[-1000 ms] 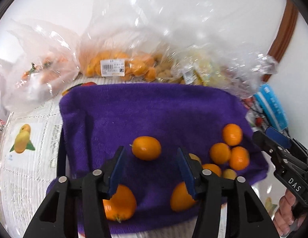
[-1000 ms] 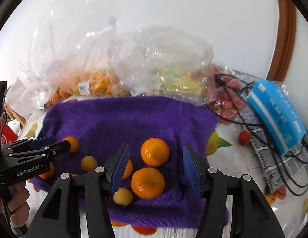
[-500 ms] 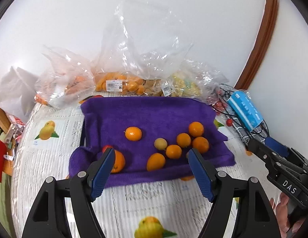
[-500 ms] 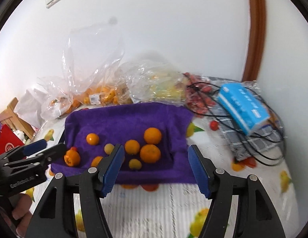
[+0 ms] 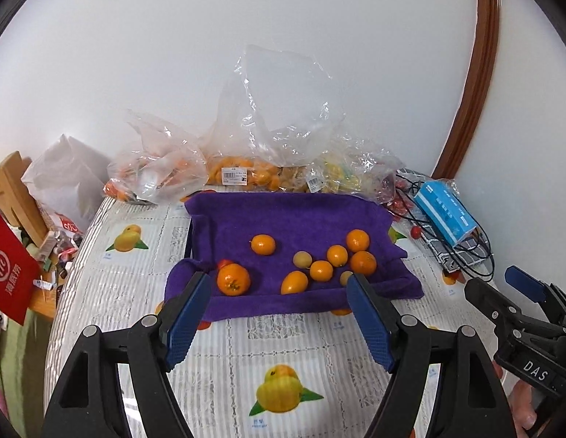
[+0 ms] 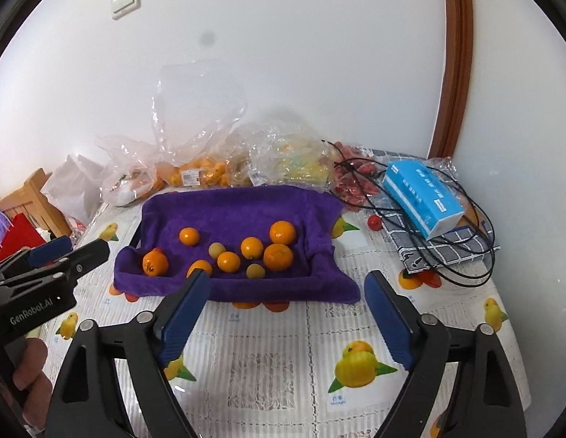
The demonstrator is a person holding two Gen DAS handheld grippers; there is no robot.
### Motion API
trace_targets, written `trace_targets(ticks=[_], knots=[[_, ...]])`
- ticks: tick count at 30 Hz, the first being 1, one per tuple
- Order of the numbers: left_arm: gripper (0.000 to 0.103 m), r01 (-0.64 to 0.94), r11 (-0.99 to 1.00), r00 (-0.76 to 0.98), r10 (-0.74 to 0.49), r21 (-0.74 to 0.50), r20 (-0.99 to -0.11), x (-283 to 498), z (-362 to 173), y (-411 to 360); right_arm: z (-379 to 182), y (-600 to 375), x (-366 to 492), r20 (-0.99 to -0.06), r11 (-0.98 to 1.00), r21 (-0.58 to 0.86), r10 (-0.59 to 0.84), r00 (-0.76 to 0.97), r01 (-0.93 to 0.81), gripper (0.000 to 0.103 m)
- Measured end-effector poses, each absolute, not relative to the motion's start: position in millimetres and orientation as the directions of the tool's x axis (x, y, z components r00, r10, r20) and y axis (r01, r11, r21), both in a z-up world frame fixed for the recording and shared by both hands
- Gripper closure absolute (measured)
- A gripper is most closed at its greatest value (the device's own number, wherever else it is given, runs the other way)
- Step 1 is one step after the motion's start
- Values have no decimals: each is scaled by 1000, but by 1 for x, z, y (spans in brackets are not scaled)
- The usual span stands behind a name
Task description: Organize fruits
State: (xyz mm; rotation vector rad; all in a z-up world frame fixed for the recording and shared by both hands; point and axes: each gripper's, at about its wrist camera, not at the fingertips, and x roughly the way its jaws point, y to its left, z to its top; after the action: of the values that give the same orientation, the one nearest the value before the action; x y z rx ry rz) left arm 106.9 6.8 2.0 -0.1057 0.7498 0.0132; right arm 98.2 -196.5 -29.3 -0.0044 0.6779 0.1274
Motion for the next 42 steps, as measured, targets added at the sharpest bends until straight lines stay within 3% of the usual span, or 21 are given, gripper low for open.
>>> trace_targets(ticks=[7,42], knots=[[27,-61,993,738,-21,-97,-675,91,4,7,-23,-204,81,-601,992,61,121,790,-106,10],[26,-55,994,762,-22,-99,-647,73,18,-1,-7,-206,54,-563,993,39,111,819,-108,10]])
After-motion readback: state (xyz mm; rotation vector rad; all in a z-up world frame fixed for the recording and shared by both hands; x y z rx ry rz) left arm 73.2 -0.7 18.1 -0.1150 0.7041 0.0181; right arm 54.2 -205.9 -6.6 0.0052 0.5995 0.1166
